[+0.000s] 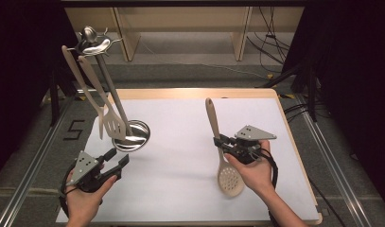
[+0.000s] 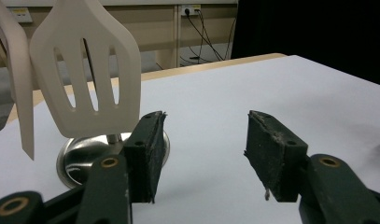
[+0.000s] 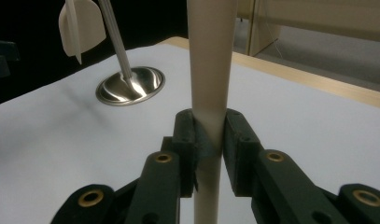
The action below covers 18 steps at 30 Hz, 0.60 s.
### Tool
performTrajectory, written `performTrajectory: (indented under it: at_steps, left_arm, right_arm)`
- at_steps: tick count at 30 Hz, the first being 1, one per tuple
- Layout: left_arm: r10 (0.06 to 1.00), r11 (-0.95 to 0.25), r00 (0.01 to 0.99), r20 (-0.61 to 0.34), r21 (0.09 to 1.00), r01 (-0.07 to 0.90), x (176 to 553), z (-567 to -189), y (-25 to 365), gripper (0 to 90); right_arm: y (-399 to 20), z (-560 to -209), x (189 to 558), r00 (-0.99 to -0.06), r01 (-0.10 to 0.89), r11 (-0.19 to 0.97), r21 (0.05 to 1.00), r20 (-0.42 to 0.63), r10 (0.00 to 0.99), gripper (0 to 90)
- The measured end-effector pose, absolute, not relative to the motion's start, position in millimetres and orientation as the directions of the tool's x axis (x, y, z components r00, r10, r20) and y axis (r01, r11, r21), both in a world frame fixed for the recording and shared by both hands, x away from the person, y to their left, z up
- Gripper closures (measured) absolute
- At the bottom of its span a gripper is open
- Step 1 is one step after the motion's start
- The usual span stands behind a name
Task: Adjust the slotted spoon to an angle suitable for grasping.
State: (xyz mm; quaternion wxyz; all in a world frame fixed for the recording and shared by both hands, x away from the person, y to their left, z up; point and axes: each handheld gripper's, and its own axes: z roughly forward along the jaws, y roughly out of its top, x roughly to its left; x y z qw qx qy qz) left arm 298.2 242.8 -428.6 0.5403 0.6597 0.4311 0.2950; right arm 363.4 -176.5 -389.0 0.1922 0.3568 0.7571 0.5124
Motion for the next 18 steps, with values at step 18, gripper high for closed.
performTrajectory:
  at_steps: [18]
  left_arm:
    - [0.886, -0.047, 0.458, -0.073, 0.968, 0.245, 299, -427, 241, 46.0]
  right_arm:
    - [-177, -376, 359, -0.651, 0.287, 0.182, 0.940, 0.052, 0.758, 77.0]
